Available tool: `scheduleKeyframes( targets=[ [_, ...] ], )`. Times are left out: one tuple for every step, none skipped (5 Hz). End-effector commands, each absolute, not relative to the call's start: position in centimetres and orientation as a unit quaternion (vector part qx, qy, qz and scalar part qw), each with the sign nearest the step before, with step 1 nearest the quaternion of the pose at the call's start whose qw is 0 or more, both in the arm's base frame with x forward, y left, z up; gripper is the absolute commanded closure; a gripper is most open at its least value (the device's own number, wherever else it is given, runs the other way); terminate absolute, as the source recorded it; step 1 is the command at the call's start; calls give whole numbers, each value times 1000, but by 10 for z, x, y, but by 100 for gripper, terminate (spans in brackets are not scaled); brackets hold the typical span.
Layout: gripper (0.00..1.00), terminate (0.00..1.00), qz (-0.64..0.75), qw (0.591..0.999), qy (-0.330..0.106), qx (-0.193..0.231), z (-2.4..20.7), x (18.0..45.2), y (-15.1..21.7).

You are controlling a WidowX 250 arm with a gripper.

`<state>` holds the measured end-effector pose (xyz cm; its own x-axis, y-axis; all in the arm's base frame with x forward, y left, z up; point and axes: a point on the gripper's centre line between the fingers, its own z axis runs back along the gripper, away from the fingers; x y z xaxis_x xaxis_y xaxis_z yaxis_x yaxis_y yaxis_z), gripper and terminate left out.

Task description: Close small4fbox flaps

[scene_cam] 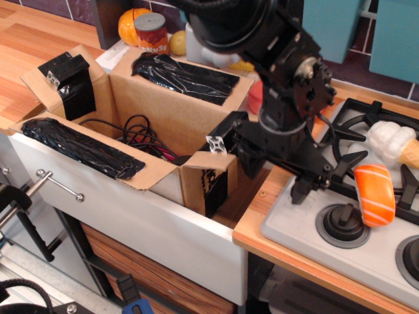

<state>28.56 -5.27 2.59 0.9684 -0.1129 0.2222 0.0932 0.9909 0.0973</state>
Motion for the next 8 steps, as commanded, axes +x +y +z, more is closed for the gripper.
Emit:
scheduleKeyframes(
  targets=[
    [0, 0, -69, 983, -146, 90, 59, 296, -24],
    [0, 0, -78, 980, -145, 110, 68, 294, -12],
    [0, 0, -95, 976, -152, 125, 69, 294, 2],
    [0, 0, -106, 975, -148, 125, 67, 298, 14],
    [0, 0, -110, 975, -154, 119, 58, 302, 25],
    [0, 0, -98, 976, -161, 109, 48, 305, 34],
    [0, 0, -80, 977, -173, 92, 35, 302, 36],
    [0, 0, -67, 980, -177, 68, 27, 302, 38]
  ],
)
